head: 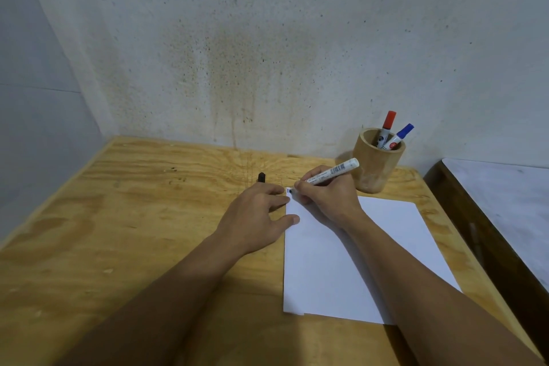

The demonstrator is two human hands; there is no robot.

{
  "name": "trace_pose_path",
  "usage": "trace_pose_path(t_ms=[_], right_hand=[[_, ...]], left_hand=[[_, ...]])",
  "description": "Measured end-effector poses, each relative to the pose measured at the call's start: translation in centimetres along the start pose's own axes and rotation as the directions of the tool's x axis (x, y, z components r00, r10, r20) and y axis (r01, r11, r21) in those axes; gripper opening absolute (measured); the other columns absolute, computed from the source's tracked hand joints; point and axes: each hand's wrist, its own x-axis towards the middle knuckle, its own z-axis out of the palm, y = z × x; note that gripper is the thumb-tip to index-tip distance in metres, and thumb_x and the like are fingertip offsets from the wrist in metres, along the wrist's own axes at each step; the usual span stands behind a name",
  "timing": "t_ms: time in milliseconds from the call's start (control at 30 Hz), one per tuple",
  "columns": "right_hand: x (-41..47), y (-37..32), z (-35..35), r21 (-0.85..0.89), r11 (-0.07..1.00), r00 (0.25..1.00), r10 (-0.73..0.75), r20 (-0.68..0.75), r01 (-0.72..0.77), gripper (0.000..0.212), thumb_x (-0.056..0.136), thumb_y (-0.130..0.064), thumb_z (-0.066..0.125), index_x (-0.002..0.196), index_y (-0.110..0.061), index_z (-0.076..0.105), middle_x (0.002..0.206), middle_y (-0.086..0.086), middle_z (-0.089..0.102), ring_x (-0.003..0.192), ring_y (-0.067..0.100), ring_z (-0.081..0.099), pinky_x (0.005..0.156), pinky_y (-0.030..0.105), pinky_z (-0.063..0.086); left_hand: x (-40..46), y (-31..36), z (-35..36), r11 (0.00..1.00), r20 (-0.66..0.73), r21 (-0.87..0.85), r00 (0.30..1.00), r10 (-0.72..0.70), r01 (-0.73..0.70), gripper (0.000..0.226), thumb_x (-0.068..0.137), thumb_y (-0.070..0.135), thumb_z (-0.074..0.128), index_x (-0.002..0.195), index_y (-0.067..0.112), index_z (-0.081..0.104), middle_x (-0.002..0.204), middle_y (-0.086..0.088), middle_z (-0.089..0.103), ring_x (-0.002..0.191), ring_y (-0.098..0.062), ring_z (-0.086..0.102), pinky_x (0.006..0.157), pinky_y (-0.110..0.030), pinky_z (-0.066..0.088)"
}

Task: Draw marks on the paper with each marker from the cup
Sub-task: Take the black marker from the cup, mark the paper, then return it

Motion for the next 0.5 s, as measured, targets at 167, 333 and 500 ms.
trace_pose_path(t_ms=[167, 333, 500], right_hand=[[0.33, 0.33, -0.13, -0.088, 0.996, 1.000, -0.031, 0.000, 0.030, 0.008, 0.074, -0.005, 0.077, 0.073, -0.002, 0.070, 0.071, 0.011, 0.072, 0.065, 0.019, 0.070, 0.064, 0.037, 0.060], [0.28, 0.30, -0.13, -0.063, 0.997, 0.999, -0.041, -0.001, 0.040, 0.005, 0.075, -0.003, 0.076, 0.074, -0.002, 0.071, 0.072, 0.010, 0.072, 0.066, 0.017, 0.070, 0.062, 0.034, 0.060], [0.15, -0.24, -0.80, 0.164, 0.985, 0.994, 0.065, -0.092, -0.049, 0.019, 0.079, -0.003, 0.077, 0.088, 0.008, 0.065, 0.081, 0.016, 0.067, 0.068, 0.014, 0.067, 0.063, 0.022, 0.057]], left_hand=[[-0.01, 0.15, -0.11, 1.000, -0.002, 0.004, 1.000, -0.012, 0.012, 0.050, 0.077, 0.049, 0.066, 0.118, 0.020, 0.065, 0.132, 0.004, 0.059, 0.123, -0.009, 0.047, 0.098, -0.033, 0.044], [0.05, 0.14, -0.07, 1.000, -0.013, 0.017, 1.000, -0.004, 0.004, 0.050, 0.077, 0.049, 0.066, 0.118, 0.020, 0.065, 0.131, 0.004, 0.059, 0.121, -0.009, 0.048, 0.096, -0.030, 0.043], [0.51, 0.21, -0.55, 0.998, -0.257, -0.059, 0.966, 0.006, -0.021, 0.034, 0.072, 0.028, 0.076, 0.099, 0.009, 0.069, 0.102, -0.003, 0.062, 0.096, -0.016, 0.056, 0.077, -0.027, 0.050]])
